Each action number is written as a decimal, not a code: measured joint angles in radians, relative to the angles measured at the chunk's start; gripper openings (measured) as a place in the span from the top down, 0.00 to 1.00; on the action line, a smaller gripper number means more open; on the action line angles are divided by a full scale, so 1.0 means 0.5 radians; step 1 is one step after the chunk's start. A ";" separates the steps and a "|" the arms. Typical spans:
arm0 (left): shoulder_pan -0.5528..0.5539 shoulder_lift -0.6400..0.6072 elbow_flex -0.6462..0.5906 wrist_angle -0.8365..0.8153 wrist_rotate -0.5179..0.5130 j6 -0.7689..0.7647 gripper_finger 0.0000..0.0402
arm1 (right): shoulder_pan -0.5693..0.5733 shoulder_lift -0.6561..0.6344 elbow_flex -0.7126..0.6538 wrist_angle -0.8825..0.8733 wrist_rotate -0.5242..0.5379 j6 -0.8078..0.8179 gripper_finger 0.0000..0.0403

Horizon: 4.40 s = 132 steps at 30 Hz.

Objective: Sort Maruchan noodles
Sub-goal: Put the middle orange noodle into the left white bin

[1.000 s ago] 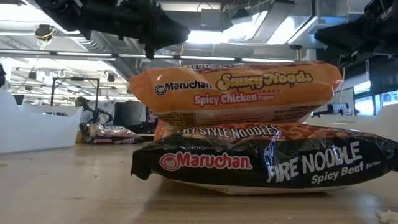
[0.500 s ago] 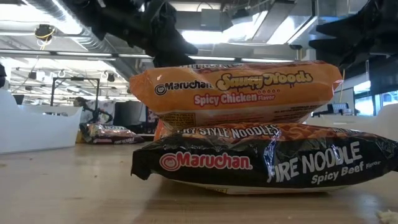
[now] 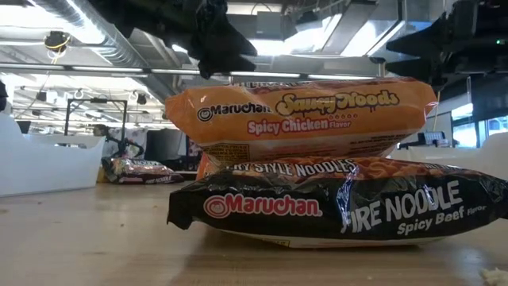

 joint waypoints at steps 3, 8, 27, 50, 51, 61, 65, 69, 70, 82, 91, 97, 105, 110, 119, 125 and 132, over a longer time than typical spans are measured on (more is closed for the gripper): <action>-0.010 0.000 0.000 0.023 0.052 -0.025 0.48 | 0.000 0.048 0.000 0.104 -0.062 -0.070 0.16; 0.034 0.000 0.000 -0.001 0.102 -0.172 0.44 | 0.000 0.156 0.000 0.184 -0.131 -0.101 0.16; 0.154 0.357 0.514 -0.719 0.517 -0.248 0.28 | 0.000 0.403 0.000 0.396 -0.230 -0.052 0.16; 0.243 0.893 0.988 -1.445 0.746 0.040 0.28 | 0.000 0.475 0.000 0.387 -0.263 -0.002 0.16; 0.237 0.895 0.988 -1.451 0.743 0.040 0.28 | 0.000 0.475 0.000 0.387 -0.264 -0.002 0.16; 0.215 1.000 0.986 -1.475 0.725 0.054 0.28 | 0.000 0.475 0.000 0.375 -0.266 0.006 0.16; 0.214 1.009 0.986 -1.477 0.884 0.026 0.28 | 0.000 0.475 0.000 0.376 -0.279 0.002 0.16; 0.213 1.009 0.986 -1.485 0.965 -0.039 0.28 | 0.000 0.475 0.000 0.376 -0.278 -0.001 0.16; 0.213 1.009 0.986 -1.492 0.935 -0.039 0.28 | 0.000 0.475 0.000 0.376 -0.278 -0.001 0.16; 0.162 1.157 0.987 -1.523 0.923 -0.038 0.28 | 0.000 0.475 0.000 0.376 -0.267 0.004 0.16; 0.122 1.184 0.986 -1.507 1.097 -0.055 0.37 | 0.000 0.475 0.000 0.377 -0.259 0.005 0.16; 0.101 1.199 0.986 -1.492 1.091 0.002 0.52 | 0.000 0.475 0.000 0.376 -0.259 0.005 0.16; 0.085 1.200 0.986 -1.476 1.084 0.022 0.68 | 0.000 0.475 0.000 0.375 -0.241 0.005 0.16; 0.085 1.192 0.986 -1.480 1.049 0.019 0.76 | 0.000 0.475 0.000 0.375 -0.242 0.005 0.16; 0.022 1.182 0.986 -1.474 0.917 0.034 0.84 | 0.001 0.475 0.000 0.374 -0.242 0.005 0.16; -0.034 1.074 0.984 -1.592 0.663 0.055 0.84 | 0.000 0.475 0.000 0.375 -0.242 0.005 0.16; -0.110 0.848 0.982 -1.738 0.225 0.088 0.86 | 0.000 0.476 -0.001 0.376 -0.225 0.011 0.16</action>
